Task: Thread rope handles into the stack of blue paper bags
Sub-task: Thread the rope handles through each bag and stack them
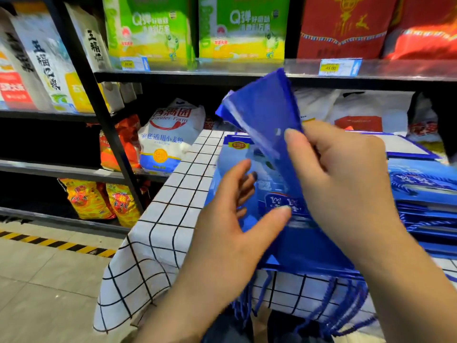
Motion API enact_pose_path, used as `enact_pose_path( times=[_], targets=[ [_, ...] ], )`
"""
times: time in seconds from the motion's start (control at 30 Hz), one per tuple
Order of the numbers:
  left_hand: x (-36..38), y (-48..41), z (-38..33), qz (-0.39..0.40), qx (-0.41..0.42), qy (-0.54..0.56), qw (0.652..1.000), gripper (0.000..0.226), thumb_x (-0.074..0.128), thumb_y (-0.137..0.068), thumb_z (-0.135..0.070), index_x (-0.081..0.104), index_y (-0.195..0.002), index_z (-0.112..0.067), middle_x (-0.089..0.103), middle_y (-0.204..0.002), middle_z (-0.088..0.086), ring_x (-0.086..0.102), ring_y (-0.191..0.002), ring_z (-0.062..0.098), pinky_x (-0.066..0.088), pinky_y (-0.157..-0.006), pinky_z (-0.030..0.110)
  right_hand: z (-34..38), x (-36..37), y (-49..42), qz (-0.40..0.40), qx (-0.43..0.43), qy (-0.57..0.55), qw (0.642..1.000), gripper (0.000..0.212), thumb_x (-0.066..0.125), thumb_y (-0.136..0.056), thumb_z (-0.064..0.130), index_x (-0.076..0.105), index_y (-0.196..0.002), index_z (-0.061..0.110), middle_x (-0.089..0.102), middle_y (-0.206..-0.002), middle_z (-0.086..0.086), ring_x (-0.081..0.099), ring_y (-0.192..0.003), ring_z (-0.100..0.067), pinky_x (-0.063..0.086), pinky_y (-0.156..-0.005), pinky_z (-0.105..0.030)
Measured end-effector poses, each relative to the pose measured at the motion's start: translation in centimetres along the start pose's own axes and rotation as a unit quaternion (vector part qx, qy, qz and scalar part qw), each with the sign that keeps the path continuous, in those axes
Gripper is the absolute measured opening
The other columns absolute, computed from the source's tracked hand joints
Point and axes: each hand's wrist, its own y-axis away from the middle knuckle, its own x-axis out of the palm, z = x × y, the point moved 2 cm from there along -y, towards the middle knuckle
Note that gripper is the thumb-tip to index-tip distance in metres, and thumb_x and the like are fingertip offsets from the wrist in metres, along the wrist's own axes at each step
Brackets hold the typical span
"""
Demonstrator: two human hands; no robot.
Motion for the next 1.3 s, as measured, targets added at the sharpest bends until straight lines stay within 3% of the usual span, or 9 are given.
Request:
enact_pose_path(
  times=[0.1,0.17,0.27,0.43,0.5,0.63,0.8,1.1,1.3],
  targets=[
    [2.4,-0.4,-0.5,0.086,0.043,-0.161,0.982,0.086,0.061,-0.061,-0.062,0.01,-0.13,-0.062,0.027,-0.137,-0.041,0.024,-0.127,-0.018,0.024,-0.107,0.016,-1.4,-1.7,0.0,-0.109,0.119,-0.228,0.96,0.04,0.047,-0.09,0.025,0.04,-0.058,0.003,0.039,-0.054,-0.011,0.035,-0.052,-0.023,0.037,-0.049,-0.037],
    [3.0,-0.8,-0.7,0.079,0.077,-0.231,0.967,0.087,0.058,-0.068,-0.059,-0.002,-0.131,-0.059,0.014,-0.149,-0.029,0.014,-0.136,-0.009,0.014,-0.112,0.018,-2.1,-2.3,0.2,-0.135,0.208,-0.442,0.862,0.029,0.047,-0.091,0.013,0.055,-0.064,0.003,0.059,-0.06,-0.008,0.051,-0.055,-0.025,0.049,-0.048,-0.031],
    [2.6,-1.4,-0.4,0.033,0.167,-0.355,0.919,0.068,0.043,-0.075,-0.049,0.021,-0.138,-0.036,0.035,-0.148,-0.004,0.036,-0.134,0.014,0.03,-0.109,0.036,-3.4,-2.0,1.9,-0.117,0.316,-0.54,0.771,0.039,0.047,-0.088,-0.001,0.064,-0.056,0.015,0.062,-0.06,0.004,0.057,-0.063,-0.019,0.048,-0.047,-0.019],
    [0.5,-1.3,1.1,0.117,0.172,-0.457,0.865,0.059,0.054,-0.067,-0.037,0.054,-0.125,-0.028,0.064,-0.121,-0.003,0.065,-0.102,0.014,0.052,-0.078,0.026,-5.1,-1.4,5.4,-0.041,0.427,-0.488,0.76,0.032,0.054,-0.085,0.013,0.061,-0.054,0.017,0.068,-0.057,0.002,0.065,-0.051,-0.01,0.054,-0.046,-0.022],
    [-0.1,-1.0,0.8,0.156,0.135,-0.464,0.861,0.062,0.058,-0.065,-0.037,0.054,-0.126,-0.034,0.059,-0.126,-0.01,0.061,-0.107,0.006,0.041,-0.086,0.011,-5.6,-1.8,6.5,0.036,0.458,-0.464,0.757,0.018,0.057,-0.076,0.027,0.059,-0.07,0.01,0.07,-0.06,-0.006,0.066,-0.049,-0.018,0.05,-0.037,-0.023],
    [-1.4,-0.9,1.3,0.238,0.105,-0.509,0.821,0.055,0.036,-0.095,-0.041,0.006,-0.14,-0.052,0.002,-0.151,-0.027,0.006,-0.14,-0.003,0.008,-0.105,0.008,-5.5,-3.8,6.7,0.158,0.431,-0.365,0.81,0.07,0.074,-0.036,0.065,0.072,-0.073,0.006,0.068,-0.06,-0.016,0.061,-0.042,-0.022,0.043,-0.033,-0.022],
    [-1.8,-1.1,1.7,0.255,0.099,-0.517,0.811,0.059,0.023,-0.084,-0.063,0.007,-0.14,-0.054,0.003,-0.151,-0.029,0.006,-0.139,-0.005,0.008,-0.1,0.006,-4.5,-2.5,4.8,0.251,0.098,-0.081,0.96,0.051,0.05,-0.062,0.07,0.063,-0.105,0.047,0.057,-0.109,0.037,0.045,-0.109,0.017,0.027,-0.087,0.006],
    [-4.7,0.1,1.5,0.099,0.062,-0.481,0.869,0.083,0.021,-0.056,-0.08,0.039,-0.13,-0.048,0.039,-0.12,-0.036,0.038,-0.113,-0.009,0.032,-0.085,0.01,-4.6,1.9,6.4,0.378,0.055,0.053,0.923,0.06,0.021,-0.079,0.069,0.034,-0.133,0.049,0.023,-0.145,0.032,0.016,-0.136,0.011,0.027,-0.105,-0.016],
    [-5.9,1.0,1.5,0.036,0.056,-0.534,0.843,0.044,0.086,-0.055,-0.015,0.067,-0.092,-0.028,0.058,-0.073,-0.015,0.061,-0.063,0.013,0.027,-0.053,0.006,-4.5,1.9,6.7,0.368,0.052,0.093,0.924,0.054,0.021,-0.085,0.069,0.028,-0.135,0.049,0.019,-0.147,0.032,0.012,-0.138,0.008,0.028,-0.103,-0.016]
  ],
)
